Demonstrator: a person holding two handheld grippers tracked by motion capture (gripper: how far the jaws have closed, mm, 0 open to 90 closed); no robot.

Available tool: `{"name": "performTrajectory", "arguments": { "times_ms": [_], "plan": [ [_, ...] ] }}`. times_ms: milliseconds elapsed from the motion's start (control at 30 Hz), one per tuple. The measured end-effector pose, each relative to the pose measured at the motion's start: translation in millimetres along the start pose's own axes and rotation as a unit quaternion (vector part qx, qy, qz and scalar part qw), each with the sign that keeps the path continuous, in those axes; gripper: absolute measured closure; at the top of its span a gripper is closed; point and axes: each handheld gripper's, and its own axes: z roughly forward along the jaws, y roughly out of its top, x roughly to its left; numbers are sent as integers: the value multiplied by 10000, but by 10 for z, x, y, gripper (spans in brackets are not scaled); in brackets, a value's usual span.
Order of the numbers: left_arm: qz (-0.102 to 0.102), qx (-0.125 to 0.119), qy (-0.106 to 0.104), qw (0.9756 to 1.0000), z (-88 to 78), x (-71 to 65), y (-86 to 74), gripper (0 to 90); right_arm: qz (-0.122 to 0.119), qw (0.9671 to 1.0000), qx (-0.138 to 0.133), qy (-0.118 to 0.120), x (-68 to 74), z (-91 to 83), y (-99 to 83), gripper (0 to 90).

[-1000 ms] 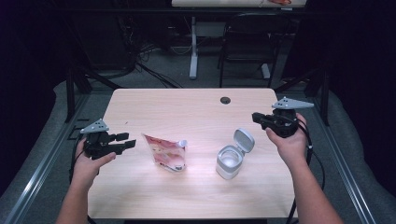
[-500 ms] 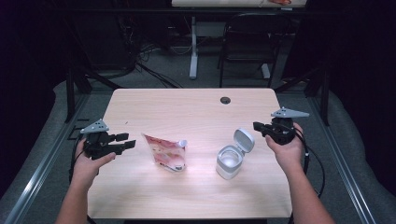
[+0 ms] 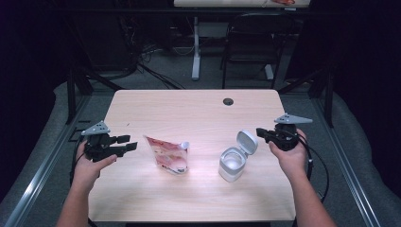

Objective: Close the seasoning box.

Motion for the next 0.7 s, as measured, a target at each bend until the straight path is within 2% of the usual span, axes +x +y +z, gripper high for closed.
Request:
{"name": "performTrajectory", "arguments": {
  "times_ms": [300, 700],
  "plan": [
    [-2, 1, 4, 10000, -2, -1, -1, 489, -68, 10000, 41, 42, 62, -16, -63, 900],
    [-3, -1, -1, 10000, -2, -1, -1, 489, -254, 9989, -137, 360, 318, -70, -48, 900]
  ]
}}
